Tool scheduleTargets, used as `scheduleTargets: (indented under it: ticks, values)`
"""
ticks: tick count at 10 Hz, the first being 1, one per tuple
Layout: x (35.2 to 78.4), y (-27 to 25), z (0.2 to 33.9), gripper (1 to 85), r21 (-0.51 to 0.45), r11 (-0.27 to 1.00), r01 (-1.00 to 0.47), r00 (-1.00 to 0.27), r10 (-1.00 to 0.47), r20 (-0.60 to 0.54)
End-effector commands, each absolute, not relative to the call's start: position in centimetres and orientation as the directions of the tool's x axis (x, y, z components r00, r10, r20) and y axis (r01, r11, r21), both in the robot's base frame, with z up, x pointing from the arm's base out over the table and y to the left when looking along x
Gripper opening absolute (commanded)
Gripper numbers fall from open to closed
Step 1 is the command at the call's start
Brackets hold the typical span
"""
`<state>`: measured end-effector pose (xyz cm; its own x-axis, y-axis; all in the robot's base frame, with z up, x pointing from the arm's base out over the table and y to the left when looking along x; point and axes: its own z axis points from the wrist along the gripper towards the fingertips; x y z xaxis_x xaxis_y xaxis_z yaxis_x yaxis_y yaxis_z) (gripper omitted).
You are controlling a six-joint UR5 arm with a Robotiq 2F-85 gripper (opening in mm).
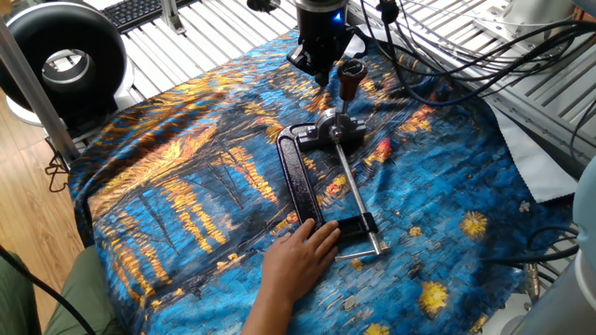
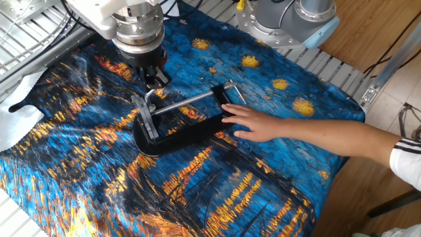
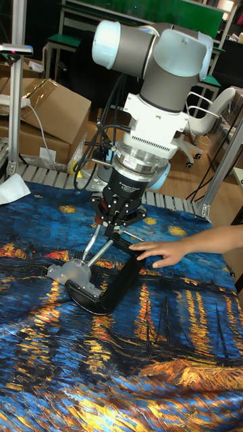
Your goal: Push down the lever
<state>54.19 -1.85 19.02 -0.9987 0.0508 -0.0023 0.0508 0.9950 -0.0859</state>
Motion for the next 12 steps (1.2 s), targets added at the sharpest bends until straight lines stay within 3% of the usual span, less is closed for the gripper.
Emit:
scheduleTargets:
  ticks: [1, 12]
  values:
    - [54.16, -1.55, 19.00, 1.0, -0.063, 0.996, 0.059, -0.998, 0.059, -0.007]
    - [54.04, -1.52, 18.84, 1.0, -0.059, 0.997, 0.053, -0.999, 0.053, -0.005]
